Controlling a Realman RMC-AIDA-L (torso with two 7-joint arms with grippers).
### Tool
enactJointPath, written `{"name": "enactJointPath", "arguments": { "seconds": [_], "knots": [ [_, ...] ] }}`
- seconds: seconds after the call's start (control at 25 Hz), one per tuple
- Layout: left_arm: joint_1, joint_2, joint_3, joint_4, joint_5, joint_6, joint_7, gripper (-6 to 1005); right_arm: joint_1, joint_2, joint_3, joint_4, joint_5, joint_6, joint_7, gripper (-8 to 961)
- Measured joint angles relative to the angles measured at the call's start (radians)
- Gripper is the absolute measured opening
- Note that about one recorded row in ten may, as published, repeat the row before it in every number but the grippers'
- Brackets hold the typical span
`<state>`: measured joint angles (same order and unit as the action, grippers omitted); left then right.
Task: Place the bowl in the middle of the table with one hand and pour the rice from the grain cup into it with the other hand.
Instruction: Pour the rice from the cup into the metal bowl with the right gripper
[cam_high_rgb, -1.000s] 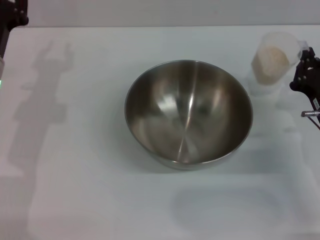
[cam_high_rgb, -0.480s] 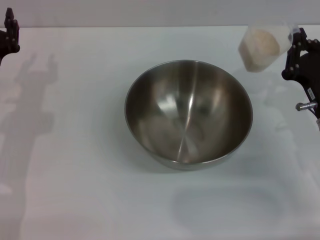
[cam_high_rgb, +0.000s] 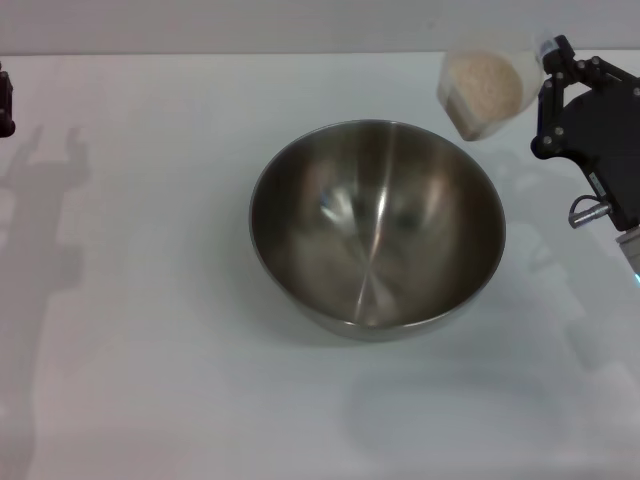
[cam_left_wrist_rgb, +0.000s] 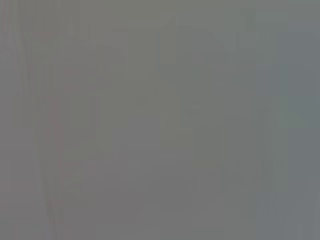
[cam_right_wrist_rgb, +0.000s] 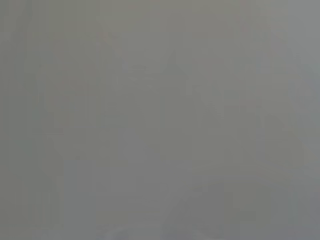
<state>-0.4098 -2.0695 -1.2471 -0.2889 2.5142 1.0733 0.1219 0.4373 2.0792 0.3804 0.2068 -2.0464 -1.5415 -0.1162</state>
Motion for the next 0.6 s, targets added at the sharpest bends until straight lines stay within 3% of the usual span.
{"name": "enactJointPath", "arguments": {
  "seconds": [0.6],
  "knots": [
    [0.015,0.000,0.007,-0.005,0.000,0.008,-0.002,449,0.027,-0.002,0.001,-0.014,-0.046,-0.030,-0.329,3]
  ]
}}
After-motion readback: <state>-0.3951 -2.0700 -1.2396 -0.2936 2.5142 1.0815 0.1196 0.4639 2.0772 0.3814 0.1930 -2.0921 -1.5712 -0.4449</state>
